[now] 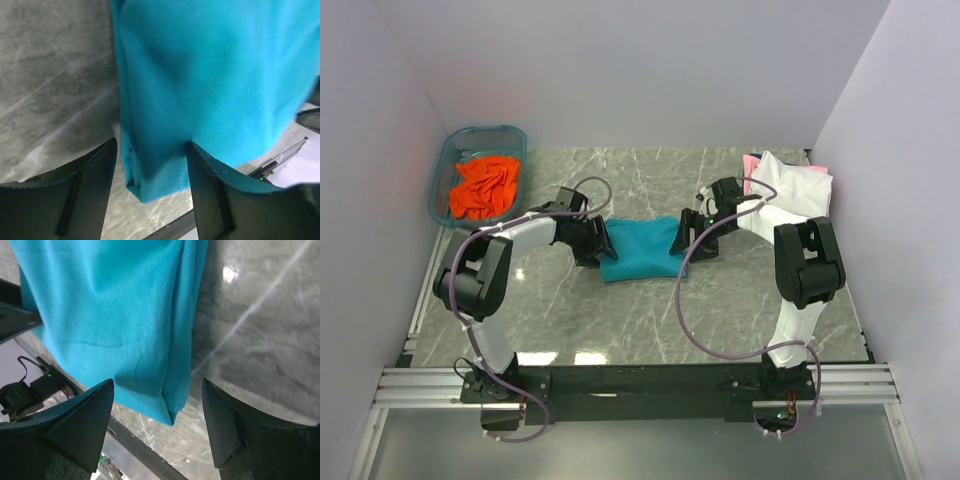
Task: Fold and stack the t-shirts
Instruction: Fold the tshirt, then neatly place the folded tshirt to the corner
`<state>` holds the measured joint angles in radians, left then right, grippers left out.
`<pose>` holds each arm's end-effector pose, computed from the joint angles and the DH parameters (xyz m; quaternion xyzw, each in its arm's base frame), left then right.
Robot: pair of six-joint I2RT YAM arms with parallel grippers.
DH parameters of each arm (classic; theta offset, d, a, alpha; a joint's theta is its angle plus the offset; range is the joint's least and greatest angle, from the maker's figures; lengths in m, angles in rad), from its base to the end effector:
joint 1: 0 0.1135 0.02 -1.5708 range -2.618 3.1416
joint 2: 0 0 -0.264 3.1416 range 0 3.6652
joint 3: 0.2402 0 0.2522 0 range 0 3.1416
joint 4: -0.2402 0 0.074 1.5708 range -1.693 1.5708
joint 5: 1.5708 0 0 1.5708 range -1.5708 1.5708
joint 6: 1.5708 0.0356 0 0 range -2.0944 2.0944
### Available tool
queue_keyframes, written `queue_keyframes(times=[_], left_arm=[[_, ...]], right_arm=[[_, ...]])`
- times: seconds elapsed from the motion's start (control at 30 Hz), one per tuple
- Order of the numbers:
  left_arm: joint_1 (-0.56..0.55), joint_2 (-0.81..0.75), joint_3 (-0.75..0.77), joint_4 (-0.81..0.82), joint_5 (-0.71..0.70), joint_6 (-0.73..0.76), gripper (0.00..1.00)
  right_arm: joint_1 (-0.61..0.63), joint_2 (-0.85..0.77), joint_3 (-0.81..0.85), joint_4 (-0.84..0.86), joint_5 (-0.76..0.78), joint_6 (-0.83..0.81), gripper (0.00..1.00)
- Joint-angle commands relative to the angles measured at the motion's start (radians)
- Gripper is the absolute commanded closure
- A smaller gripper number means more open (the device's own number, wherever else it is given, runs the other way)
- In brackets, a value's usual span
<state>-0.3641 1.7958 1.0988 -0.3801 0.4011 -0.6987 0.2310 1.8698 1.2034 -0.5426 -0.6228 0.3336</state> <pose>0.3276 -0.1397 0.1656 -0.1102 0.9451 -0.2879 0.1085 0.3494 0.1035 0.1653 -0.0070 0.9380 0.3372 0.0805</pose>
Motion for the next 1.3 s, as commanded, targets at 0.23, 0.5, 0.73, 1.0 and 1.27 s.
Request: queue_keyframes(times=[0.23, 0.5, 0.73, 1.0, 1.27], left_arm=[[-0.021, 0.094, 0.029, -0.032, -0.045, 0.048, 0.50], [-0.027, 0.134, 0.052, -0.083, -0.065, 0.064, 0.62], [-0.030, 0.143, 0.070, -0.100, -0.073, 0.079, 0.63], [-0.032, 0.146, 0.070, -0.085, -0.058, 0.084, 0.62], [-0.032, 0.145, 0.078, -0.085, -0.059, 0.087, 0.58]], right_arm=[[-0.018, 0.064, -0.022, 0.139, -0.077, -0.042, 0.22], [-0.028, 0.091, -0.039, 0.251, -0.104, 0.011, 0.22], [0.004, 0.152, -0.004, 0.273, -0.133, 0.024, 0.19], [0.067, 0.189, -0.007, 0.288, -0.140, 0.036, 0.23], [0.085, 0.201, 0.031, 0.265, -0.114, 0.039, 0.63]])
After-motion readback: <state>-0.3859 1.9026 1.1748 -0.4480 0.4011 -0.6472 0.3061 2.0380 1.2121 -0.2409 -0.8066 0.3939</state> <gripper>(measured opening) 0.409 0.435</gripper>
